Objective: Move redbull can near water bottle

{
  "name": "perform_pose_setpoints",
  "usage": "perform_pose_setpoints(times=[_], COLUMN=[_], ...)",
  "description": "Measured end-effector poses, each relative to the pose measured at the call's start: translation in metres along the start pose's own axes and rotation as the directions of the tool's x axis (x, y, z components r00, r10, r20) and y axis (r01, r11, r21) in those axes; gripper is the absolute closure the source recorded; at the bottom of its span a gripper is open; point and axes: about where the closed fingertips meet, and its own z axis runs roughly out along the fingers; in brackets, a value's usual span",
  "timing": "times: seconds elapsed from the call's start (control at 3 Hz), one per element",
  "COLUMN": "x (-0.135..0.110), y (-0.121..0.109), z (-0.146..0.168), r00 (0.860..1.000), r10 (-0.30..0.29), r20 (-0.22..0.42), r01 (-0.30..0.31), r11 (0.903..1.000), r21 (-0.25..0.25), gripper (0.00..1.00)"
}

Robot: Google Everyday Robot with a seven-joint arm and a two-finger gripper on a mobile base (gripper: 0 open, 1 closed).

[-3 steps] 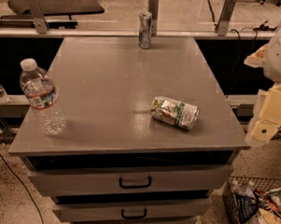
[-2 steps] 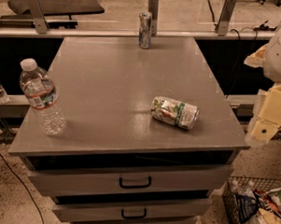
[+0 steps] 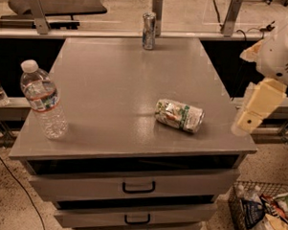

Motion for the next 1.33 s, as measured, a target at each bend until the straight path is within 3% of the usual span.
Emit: perform_pose_setpoints(times=[0.33,0.67,1.0,1.33], x=[-0.026,-0.064,-0.108,-0.178], y=[-0.05,-0.105,-0.149,-0.194], z=[0.024,0.046,0.07,0.093], r00=[0.994,0.975,0.95,0.916], r10=[0.021,0.014,0.001,-0.023], r20=[0.11,0.22,0.313,0.402], r01=[-0.029,-0.048,-0.07,-0.074], r11=[0.9971,0.9879,0.9753,0.9715], r21=[0.07,0.148,0.209,0.225], gripper=[0.0,0.0,0.0,0.0])
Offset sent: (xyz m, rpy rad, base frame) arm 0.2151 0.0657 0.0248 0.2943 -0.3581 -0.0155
